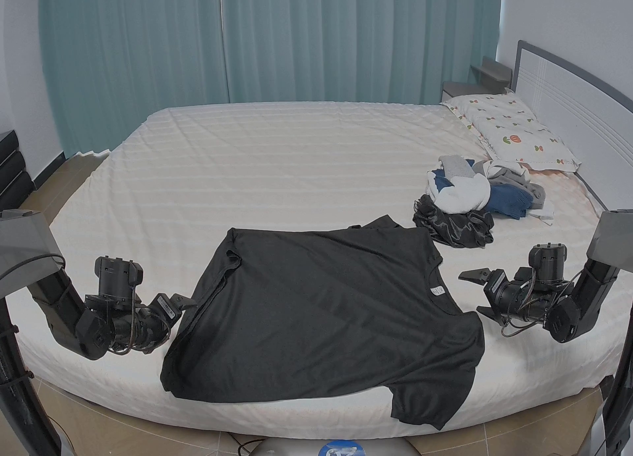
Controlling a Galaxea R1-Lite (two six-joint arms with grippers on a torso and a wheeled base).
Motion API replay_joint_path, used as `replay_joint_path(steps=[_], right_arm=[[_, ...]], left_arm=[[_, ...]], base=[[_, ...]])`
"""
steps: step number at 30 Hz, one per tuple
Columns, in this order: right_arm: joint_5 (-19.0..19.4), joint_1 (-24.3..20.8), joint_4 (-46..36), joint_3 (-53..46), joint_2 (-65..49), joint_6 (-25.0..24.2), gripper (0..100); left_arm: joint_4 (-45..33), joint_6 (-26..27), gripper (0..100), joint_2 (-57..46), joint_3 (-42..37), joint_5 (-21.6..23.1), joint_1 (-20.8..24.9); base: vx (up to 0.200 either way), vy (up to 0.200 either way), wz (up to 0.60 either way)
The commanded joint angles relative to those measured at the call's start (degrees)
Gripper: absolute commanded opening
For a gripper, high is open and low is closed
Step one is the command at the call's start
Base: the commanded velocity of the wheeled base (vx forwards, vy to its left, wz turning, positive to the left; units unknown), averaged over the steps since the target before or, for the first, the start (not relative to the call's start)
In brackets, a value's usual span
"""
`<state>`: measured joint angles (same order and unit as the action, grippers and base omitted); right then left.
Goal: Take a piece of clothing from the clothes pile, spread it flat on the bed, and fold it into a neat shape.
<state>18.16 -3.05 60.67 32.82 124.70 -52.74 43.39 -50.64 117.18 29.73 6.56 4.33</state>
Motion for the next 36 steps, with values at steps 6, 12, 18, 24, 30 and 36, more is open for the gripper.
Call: replay_joint_path(steps=[6,12,18,24,30,36], right_arm=[[0.03,-0.56,0.06,-1.09,0.02,0.0,100],[-0.23,-1.79,1.2,-1.44,0.46,0.09,100],[-0.59,-2.23,2.7,-2.76,1.25,0.53,100],[-0.67,-2.31,3.93,-3.64,1.34,0.71,100],[-0.76,-2.23,3.93,-3.73,1.25,0.71,100],[-0.76,-2.23,3.93,-3.9,1.43,1.85,100]], left_arm=[[-0.67,0.1,100,0.51,8.68,-3.04,0.51],[-5.51,0.45,100,5.17,19.84,-6.65,3.14],[-12.54,0.54,100,13.43,34.25,-9.11,5.43],[-20.36,2.56,100,19.41,45.94,-10.6,6.31],[-23.44,6.78,100,24.06,54.03,-14.82,7.27],[-23.44,11.09,100,27.32,56.75,-17.63,8.59]], base=[[0.0,0.0,0.0],[0.0,0.0,0.0],[0.0,0.0,0.0],[0.0,0.0,0.0],[0.0,0.0,0.0],[0.0,0.0,0.0]])
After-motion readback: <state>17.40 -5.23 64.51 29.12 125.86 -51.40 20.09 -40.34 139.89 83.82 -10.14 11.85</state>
